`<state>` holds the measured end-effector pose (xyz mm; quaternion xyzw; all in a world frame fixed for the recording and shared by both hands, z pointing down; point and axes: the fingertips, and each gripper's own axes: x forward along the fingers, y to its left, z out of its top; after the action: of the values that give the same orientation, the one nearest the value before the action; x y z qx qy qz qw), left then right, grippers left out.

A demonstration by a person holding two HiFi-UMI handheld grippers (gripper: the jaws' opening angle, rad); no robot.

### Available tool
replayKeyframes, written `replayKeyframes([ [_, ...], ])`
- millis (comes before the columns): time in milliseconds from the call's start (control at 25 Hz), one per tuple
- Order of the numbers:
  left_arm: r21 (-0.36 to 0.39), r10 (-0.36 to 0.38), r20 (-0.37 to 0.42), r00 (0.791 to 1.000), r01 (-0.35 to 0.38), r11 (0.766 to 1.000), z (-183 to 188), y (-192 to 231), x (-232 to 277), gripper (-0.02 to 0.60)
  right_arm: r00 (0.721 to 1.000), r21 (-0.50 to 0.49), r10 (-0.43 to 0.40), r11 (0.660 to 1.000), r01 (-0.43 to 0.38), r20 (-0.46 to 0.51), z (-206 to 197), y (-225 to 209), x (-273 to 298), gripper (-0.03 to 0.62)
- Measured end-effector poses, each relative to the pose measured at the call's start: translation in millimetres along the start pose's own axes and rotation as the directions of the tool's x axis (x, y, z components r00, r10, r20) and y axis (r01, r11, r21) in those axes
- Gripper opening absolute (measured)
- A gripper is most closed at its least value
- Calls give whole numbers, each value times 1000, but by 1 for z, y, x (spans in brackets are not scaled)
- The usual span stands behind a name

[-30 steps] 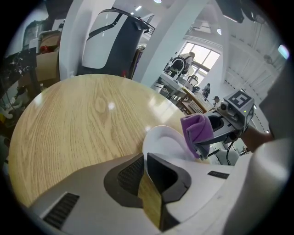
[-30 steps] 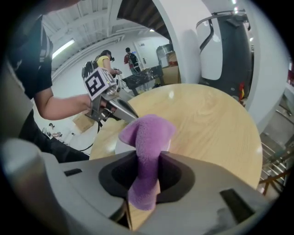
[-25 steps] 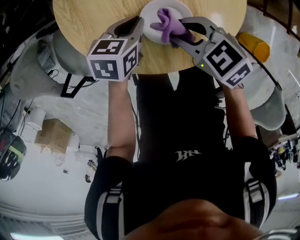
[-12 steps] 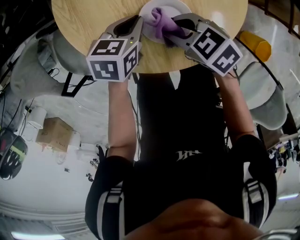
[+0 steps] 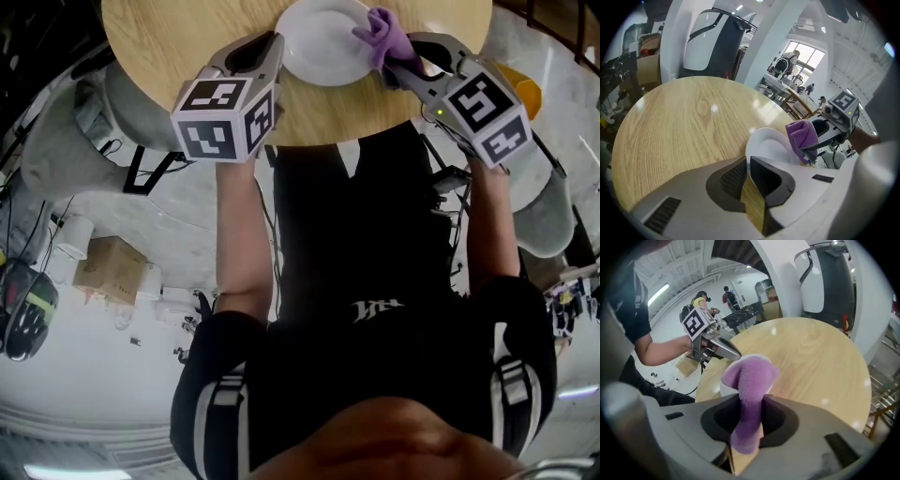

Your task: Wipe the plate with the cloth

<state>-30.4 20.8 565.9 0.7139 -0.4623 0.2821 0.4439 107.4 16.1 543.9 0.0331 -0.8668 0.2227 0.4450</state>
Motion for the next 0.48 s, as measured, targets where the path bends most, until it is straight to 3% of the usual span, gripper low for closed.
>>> replayKeyframes([
  [120,0,1,1,1000,-1,1000,0,-3,0,28,997,-23,31,999,-29,71,24,21,-2,100],
  [240,1,5,2,1000,-5,1000,0,-3,-1,28,982,-61,144,989,-137,122,47,58,23,100],
  [360,0,7,0,1000,-7,1000,0,-2,0,26,971,-53,220,975,-216,94,49,80,58,100],
  [480,9,8,-4,1000,-8,1000,1,-3,-1,26,975,-44,215,976,-213,48,43,76,67,100],
])
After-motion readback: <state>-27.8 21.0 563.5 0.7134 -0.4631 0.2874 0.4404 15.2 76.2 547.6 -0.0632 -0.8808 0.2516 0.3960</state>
